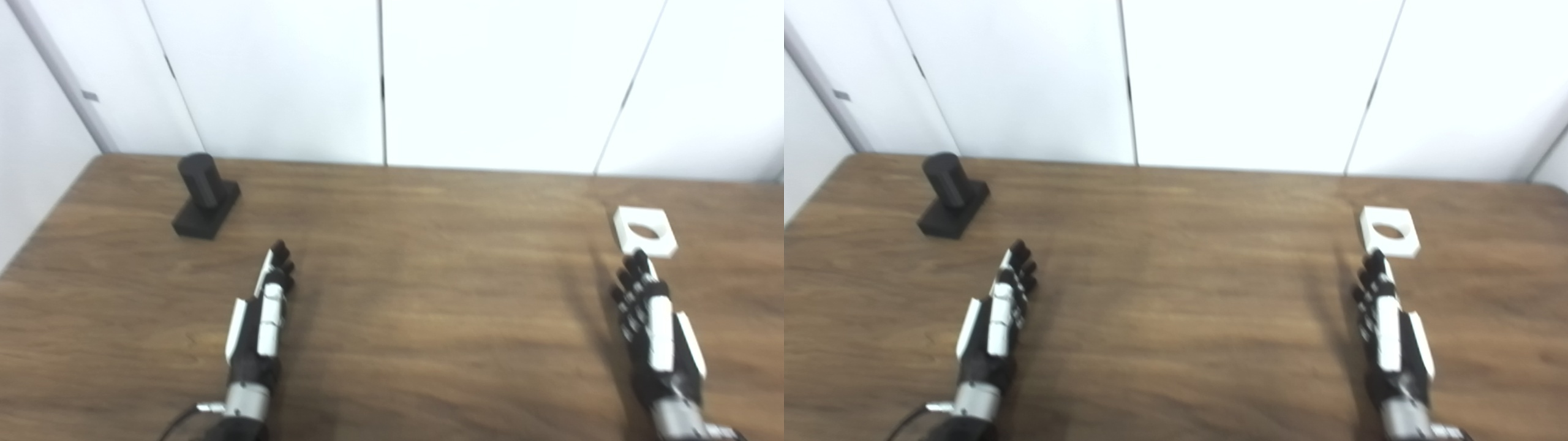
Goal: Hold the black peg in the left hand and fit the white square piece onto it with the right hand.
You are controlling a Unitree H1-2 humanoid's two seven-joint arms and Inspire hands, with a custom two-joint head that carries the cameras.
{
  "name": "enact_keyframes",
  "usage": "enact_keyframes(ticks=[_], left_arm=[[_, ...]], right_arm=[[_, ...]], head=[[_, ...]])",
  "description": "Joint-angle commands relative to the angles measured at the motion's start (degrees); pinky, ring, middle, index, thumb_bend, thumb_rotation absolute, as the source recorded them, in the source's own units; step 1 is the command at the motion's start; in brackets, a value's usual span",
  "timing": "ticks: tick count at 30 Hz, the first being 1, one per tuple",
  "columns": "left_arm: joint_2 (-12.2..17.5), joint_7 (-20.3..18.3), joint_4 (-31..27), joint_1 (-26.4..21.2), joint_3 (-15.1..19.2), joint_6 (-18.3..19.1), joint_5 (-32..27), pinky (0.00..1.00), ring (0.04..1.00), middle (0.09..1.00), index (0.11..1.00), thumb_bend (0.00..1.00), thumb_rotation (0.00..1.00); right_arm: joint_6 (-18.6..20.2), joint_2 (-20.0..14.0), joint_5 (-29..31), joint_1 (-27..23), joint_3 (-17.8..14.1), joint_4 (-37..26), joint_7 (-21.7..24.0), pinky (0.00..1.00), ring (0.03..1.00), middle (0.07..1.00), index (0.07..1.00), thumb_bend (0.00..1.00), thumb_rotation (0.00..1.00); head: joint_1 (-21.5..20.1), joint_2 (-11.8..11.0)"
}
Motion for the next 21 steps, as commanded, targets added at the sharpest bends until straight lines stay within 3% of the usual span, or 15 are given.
enact_keyframes(ticks=[1,10,17,21], left_arm=[[-1.1,-0.5,1.0,0.4,-1.5,-0.2,0.6,0.98,0.992,1.000,1.000,0.59,1.00],[-2.6,1.0,3.5,0.1,-3.6,-2.7,3.2,0.98,0.995,1.000,1.000,0.51,1.00],[-3.9,2.4,4.8,-0.2,-4.6,-3.4,4.8,0.98,0.995,1.000,1.000,0.45,1.00],[-4.3,3.0,5.2,-0.1,-4.9,-3.8,5.9,0.97,0.994,1.000,1.000,0.46,1.00]], right_arm=[[-2.3,-1.1,1.4,2.3,-0.6,3.3,0.7,1.00,1.000,1.000,1.000,0.59,1.00],[-3.8,-3.6,4.8,1.5,-1.1,6.2,2.1,1.00,1.000,1.000,1.000,0.59,1.00],[-2.4,-3.9,6.2,1.1,-1.5,6.0,1.5,1.00,1.000,0.996,1.000,0.62,1.00],[-2.5,-4.2,5.5,0.9,-1.4,6.4,1.4,1.00,1.000,0.988,1.000,0.66,1.00]], head=[[0.3,0.0],[7.4,-2.9],[9.4,-4.2],[9.5,-4.4]])
